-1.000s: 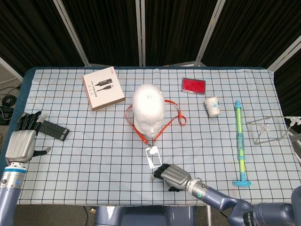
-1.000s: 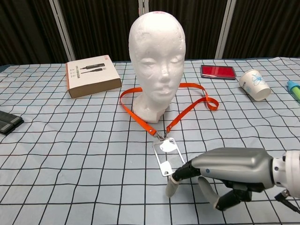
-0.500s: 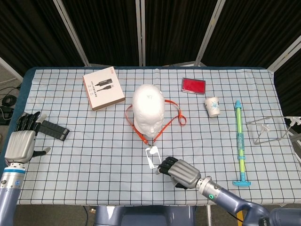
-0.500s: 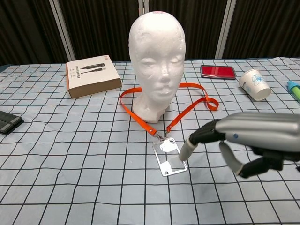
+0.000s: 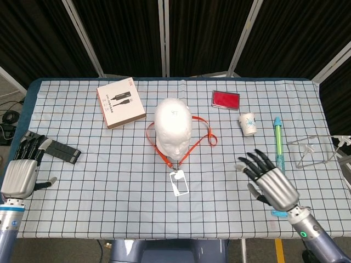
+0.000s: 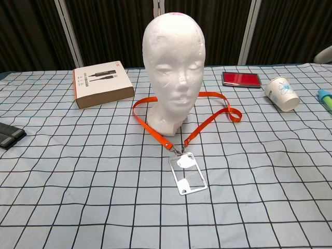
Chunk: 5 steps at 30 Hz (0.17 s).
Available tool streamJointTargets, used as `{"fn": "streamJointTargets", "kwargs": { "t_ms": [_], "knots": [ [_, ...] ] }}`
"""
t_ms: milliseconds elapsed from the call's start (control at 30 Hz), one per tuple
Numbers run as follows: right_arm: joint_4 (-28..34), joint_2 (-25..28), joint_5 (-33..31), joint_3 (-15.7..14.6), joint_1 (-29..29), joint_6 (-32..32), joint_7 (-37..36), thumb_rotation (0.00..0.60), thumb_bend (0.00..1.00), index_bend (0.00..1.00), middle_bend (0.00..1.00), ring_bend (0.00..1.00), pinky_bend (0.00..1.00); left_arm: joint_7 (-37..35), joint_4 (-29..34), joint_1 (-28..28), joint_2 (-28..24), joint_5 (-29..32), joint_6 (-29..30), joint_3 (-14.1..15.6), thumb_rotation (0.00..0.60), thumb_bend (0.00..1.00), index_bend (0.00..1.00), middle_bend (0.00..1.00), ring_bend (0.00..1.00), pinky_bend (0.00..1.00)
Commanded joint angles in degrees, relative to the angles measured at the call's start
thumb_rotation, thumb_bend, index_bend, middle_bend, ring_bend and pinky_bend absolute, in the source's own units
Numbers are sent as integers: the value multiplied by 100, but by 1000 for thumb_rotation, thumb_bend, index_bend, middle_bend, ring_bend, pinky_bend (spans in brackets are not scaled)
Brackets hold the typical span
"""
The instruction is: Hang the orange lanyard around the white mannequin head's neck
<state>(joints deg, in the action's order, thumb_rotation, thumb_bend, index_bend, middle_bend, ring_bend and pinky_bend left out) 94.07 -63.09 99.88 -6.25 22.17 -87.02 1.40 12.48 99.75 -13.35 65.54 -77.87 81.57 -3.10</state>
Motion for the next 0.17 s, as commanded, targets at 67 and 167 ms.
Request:
{"fn": "streamJointTargets", "kwargs": {
  "t_ms": [67,167],
  "knots": [
    [-406,-110,-712,249,-692,-604,-86,600,0,48,0,0,0,-149,-159,132,-4,-146,98,105,600,73,0,0,0,0],
    [-540,-181,-989,351,-891,-696,153,600,0,0,0,0,0,-192,-193,179,-6,-189,140,114,600,73,0,0,0,0]
  ]
}}
